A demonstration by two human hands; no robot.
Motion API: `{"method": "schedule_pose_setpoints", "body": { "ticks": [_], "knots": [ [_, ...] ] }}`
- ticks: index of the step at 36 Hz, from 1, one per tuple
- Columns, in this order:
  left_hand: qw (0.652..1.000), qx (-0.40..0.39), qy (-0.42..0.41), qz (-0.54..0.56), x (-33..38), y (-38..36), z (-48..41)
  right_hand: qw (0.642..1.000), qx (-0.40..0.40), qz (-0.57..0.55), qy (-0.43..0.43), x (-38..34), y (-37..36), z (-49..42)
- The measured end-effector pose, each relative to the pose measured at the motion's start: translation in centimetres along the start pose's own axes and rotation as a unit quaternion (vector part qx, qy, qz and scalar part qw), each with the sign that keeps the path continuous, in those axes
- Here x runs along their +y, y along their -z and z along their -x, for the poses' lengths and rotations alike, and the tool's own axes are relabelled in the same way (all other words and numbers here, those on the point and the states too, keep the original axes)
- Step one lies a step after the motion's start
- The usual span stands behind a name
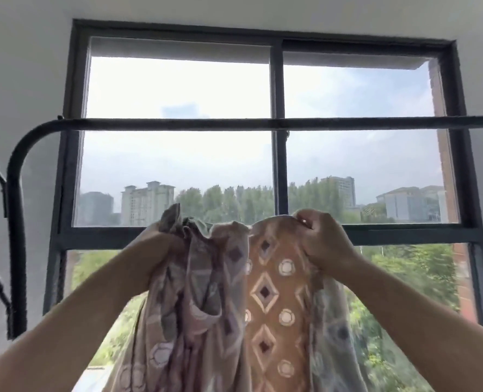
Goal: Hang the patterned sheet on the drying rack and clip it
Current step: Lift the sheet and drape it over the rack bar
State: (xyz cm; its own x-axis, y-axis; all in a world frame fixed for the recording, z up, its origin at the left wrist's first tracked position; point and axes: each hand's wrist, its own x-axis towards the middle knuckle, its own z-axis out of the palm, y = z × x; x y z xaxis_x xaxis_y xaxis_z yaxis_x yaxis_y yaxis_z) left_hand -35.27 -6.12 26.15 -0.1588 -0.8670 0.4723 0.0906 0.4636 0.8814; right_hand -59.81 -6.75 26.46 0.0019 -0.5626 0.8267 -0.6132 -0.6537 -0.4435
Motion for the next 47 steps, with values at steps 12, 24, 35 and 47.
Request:
{"method": "schedule_pose_setpoints", "body": {
  "ticks": [12,24,35,47],
  "knots": [
    [0.999,-0.035,0.01,-0.022,0.1,-4.7,-0.4,0.982,-0.158,-0.099,-0.039,-2.6,-2.4,0.5],
    [0.991,0.1,-0.033,-0.083,0.9,-1.4,-0.7,0.923,-0.263,0.183,-0.215,1.6,0.4,2.4],
    [0.963,0.047,-0.158,-0.215,1.7,-1.7,-1.0,0.995,-0.018,0.047,-0.084,-1.4,1.6,0.0],
    [0.987,-0.145,-0.002,-0.066,1.1,-4.6,1.2,0.993,-0.072,-0.093,-0.011,-4.8,-0.2,0.6]
  ]
}}
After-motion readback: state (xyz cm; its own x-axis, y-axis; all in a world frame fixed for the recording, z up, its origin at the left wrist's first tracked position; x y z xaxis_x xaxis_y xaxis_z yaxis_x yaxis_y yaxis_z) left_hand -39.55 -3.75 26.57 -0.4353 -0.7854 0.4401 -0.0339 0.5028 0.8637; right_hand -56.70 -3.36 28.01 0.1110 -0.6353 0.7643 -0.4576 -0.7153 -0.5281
